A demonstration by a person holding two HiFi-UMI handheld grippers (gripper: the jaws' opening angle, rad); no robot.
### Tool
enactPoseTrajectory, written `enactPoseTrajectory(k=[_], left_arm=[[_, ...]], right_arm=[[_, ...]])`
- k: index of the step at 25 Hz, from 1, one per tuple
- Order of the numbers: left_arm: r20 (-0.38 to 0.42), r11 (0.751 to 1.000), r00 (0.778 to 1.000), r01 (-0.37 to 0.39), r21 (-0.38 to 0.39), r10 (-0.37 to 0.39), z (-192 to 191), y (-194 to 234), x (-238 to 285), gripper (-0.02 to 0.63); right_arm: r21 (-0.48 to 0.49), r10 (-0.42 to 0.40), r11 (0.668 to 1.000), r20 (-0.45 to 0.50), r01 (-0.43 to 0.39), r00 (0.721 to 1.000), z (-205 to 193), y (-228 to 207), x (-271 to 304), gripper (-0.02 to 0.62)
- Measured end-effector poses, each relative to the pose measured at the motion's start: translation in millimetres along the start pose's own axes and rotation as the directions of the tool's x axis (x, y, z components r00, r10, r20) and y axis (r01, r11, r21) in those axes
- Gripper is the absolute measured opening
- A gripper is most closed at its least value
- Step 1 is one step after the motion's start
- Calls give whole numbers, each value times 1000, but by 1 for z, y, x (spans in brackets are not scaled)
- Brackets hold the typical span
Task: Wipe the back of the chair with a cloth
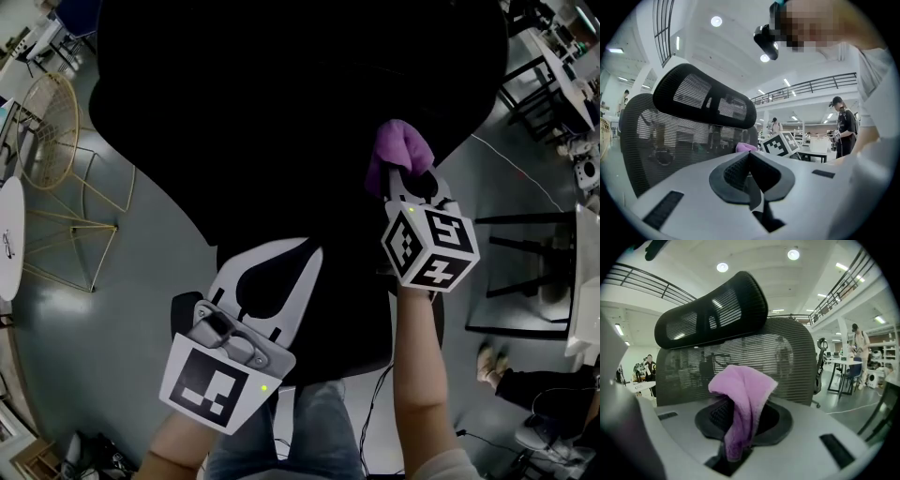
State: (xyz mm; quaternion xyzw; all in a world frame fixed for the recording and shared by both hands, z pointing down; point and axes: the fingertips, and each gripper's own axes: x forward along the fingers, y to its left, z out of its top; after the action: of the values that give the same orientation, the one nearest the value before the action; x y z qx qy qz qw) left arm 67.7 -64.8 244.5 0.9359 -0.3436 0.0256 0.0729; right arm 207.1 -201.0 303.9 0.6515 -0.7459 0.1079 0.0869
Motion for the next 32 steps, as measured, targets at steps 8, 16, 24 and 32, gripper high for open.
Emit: enactPoseTrajectory(k=[8,16,24,32], left_arm=[[3,998,998,-68,-1,68,-2,29,-34,12],[17,991,991,-131,-13,132,-3,56,-67,12],[24,980,980,-196,-25,196,-3,73,-98,12],[48,971,970,-235,-38,237,-1,86,-126,12]], right_arm=[[-19,69,997,-4,-69,998,2,59,14,95],[-33,142,989,-6,-142,990,2,122,27,97],[-47,203,978,-6,-203,979,1,172,32,97],[-71,266,961,-21,-267,964,-2,225,33,97]])
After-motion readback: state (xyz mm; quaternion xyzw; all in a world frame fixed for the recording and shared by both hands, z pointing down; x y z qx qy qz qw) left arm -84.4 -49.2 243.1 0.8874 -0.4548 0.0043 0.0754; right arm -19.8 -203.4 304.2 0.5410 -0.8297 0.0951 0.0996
